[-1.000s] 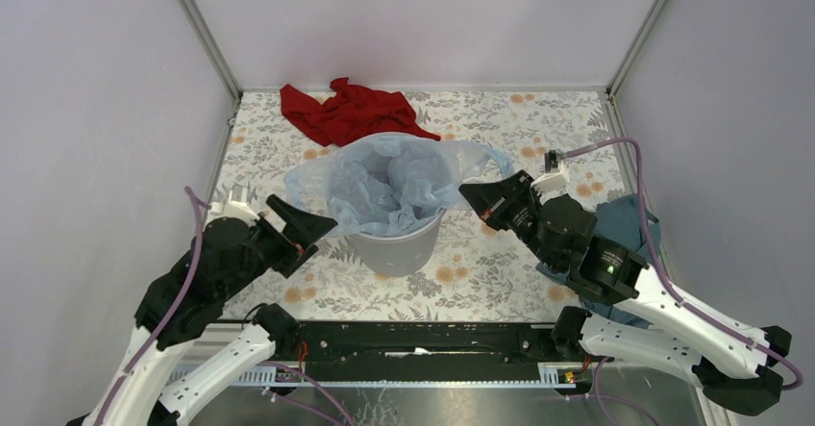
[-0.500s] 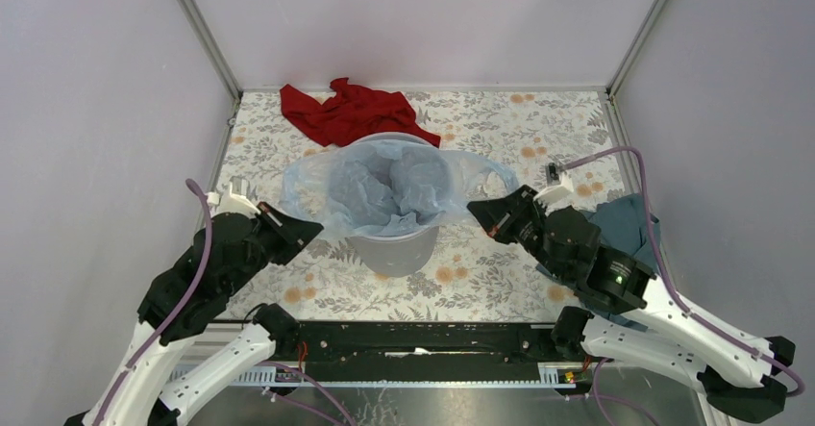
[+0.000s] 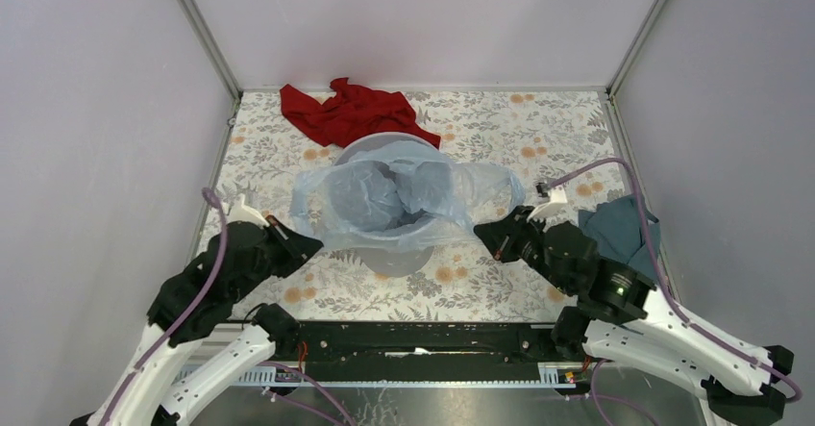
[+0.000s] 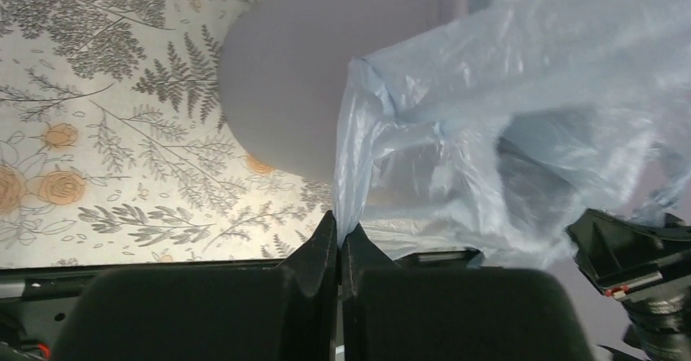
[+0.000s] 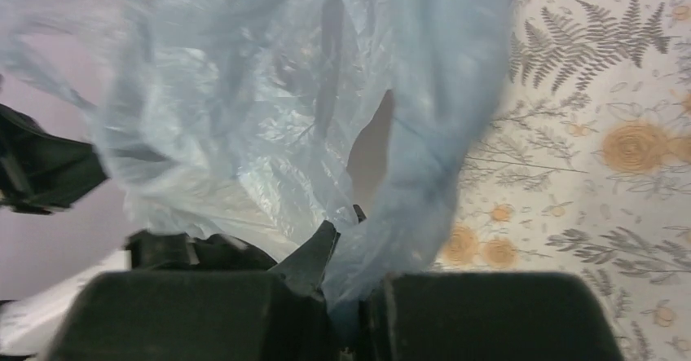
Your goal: Put the trash bags into the trash bin
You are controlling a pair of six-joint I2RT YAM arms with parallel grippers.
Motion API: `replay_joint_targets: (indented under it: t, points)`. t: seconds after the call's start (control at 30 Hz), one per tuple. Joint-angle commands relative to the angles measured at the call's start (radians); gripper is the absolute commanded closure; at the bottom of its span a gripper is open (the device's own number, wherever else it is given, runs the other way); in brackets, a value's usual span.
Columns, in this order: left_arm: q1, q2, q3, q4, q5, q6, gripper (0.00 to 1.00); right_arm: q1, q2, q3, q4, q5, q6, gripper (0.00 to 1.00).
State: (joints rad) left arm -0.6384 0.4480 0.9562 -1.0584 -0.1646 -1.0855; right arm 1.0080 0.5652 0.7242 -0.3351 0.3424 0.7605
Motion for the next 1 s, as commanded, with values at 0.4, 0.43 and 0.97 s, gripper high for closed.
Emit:
replay_joint_targets:
  t: [0.4, 0.43, 0.97]
  points:
    - [0.005, 0.069, -0.109, 0.150, -0.122, 0.120, 0.71, 0.000, 0.163, 0.106, -0.055, 0.001, -0.403, 0.44]
    - [0.005, 0.058, -0.104, 0.144, -0.102, 0.131, 0.66, 0.000, 0.144, 0.123, -0.090, -0.020, -0.416, 0.36]
    - [0.005, 0.149, 0.282, 0.005, -0.084, 0.425, 0.01, 0.000, 0.221, 0.391, -0.196, 0.138, -0.589, 0.00]
